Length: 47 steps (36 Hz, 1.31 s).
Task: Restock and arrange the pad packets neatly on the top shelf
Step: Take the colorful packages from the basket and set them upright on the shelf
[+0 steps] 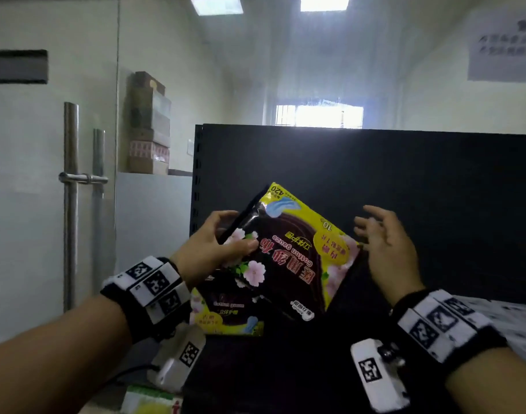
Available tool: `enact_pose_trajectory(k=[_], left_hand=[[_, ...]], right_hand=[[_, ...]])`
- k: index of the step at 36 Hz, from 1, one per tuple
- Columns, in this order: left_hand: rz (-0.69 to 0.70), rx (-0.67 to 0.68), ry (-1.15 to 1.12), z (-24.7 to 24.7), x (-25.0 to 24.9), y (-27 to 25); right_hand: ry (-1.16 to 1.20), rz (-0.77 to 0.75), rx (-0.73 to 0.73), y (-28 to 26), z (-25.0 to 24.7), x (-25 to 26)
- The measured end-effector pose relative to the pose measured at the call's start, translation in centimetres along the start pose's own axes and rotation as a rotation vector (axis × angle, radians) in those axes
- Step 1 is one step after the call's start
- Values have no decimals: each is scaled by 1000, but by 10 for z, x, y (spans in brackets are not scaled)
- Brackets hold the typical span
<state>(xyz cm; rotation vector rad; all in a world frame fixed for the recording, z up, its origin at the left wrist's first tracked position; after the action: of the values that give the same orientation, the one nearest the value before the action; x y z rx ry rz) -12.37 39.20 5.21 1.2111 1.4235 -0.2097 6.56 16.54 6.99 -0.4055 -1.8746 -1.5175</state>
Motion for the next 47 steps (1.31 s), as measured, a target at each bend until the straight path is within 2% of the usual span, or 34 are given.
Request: enact_pose_trajectory(k=[1,3,7,10,12,16,19,22,25,29,32,38,42,45,47], left_hand=[[1,-17,24,-7,-4,-1],[22,-24,110,-20,-15,-3],[145,126,351,-19,-42,-8],[237,181,481,-11,-55,-10],[280,175,548,-9,-58,-9],[272,206,656,-4,-45,-7],[180,230,640,-12,-29,-2],[-1,256,660,-31,-9,2],[-224,370,788,-48,19,-6],[-420,502,1015,-52,53,-21],[-427,493,1055,-49,64,-22],[-447,443,1002,-47,75,-14],[-485,414,744,-54,71,-10],[-451,491,704,-50,70,-10],[-366,536,784,-41,71,-11]], right_hand=[[-27,3,19,3,6,6],[-134,-84,141,5,25,26],[-395,-278,587,-7,80,66],[-603,-237,850,-25,114,62],[-691,-174,945,-36,128,50],[-507,48,955,-48,142,27],[-415,180,911,-59,147,5],[-368,285,830,-69,147,-27],[-337,398,786,-82,143,-51],[-356,531,887,-96,145,-69],[-464,537,1023,-104,151,-69],[-636,467,1142,-100,153,-65],[-793,403,1309,-84,135,-66],[-762,422,1307,-61,121,-72],[-705,463,1214,-42,115,-78]])
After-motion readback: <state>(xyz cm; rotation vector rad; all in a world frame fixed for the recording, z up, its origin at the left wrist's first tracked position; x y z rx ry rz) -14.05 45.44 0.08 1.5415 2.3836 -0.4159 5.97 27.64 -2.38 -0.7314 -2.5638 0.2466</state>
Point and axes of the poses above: each hand's wrist, its own y-axis towards the middle knuckle, its own z-axis out of the palm, x = y × z, the point moved 6 cm from there along y, towards the middle knuckle, and after that the axes turned 2 degrees about x, right-handed, at the moved point
